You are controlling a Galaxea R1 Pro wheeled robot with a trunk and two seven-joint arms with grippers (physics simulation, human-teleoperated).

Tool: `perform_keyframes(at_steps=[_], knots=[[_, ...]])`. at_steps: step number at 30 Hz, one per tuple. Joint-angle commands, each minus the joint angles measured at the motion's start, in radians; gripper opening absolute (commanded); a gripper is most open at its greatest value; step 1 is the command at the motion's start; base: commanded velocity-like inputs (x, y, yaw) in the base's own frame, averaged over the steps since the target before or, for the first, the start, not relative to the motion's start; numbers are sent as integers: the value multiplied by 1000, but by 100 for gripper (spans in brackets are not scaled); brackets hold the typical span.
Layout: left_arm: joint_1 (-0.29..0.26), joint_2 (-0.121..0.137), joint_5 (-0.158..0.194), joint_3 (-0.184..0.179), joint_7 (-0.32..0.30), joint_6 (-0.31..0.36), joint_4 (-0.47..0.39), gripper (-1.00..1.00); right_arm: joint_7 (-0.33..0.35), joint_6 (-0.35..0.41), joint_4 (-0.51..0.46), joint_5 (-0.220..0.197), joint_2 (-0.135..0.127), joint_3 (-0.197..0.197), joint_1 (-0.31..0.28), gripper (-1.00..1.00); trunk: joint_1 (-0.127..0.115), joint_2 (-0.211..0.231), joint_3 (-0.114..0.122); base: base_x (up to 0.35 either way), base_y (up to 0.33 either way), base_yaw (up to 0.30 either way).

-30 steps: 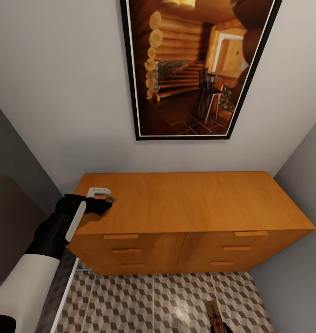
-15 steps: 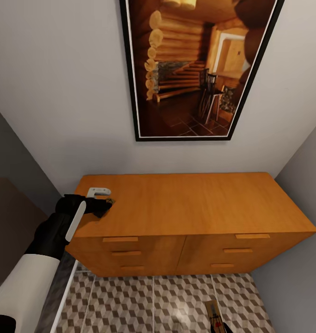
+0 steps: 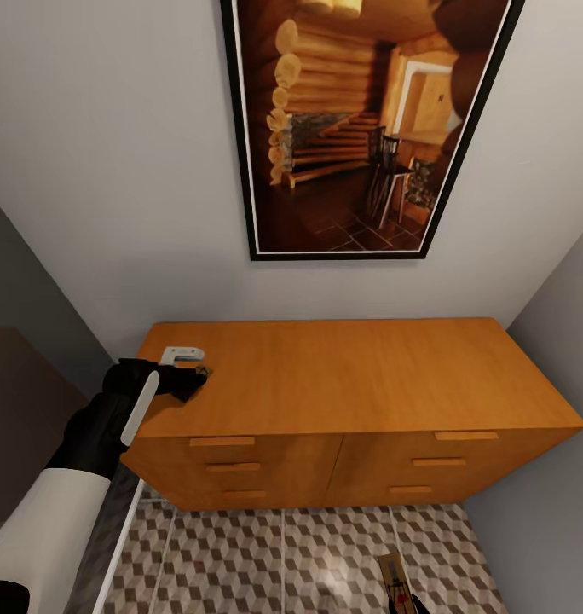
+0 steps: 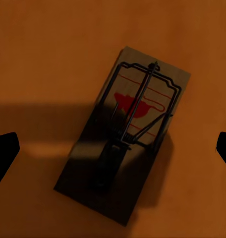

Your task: Take the four mousetraps from the cabinet in the bathroom and place them on the bathroom floor. Make sure all four end up on the same floor surface, and ensure that at least two of them are either under or directly next to the same bathroom sink.

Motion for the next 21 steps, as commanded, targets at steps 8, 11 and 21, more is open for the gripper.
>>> perform_keyframes(at_steps=[8,11,21], knots=[[0,1,3,-2,1,4,8,100,3,-3,0,7,0,-9,-1,-100,1,-2,-2,13,0,0],[-1,1,3,-2,1,4,8,100,3,-3,0,7,0,-9,-1,-100,1,-2,-2,103,0,0],[0,1,3,-2,1,4,11,100,3,-3,0,7,0,-9,-1,-100,1,-2,-2,21,0,0]])
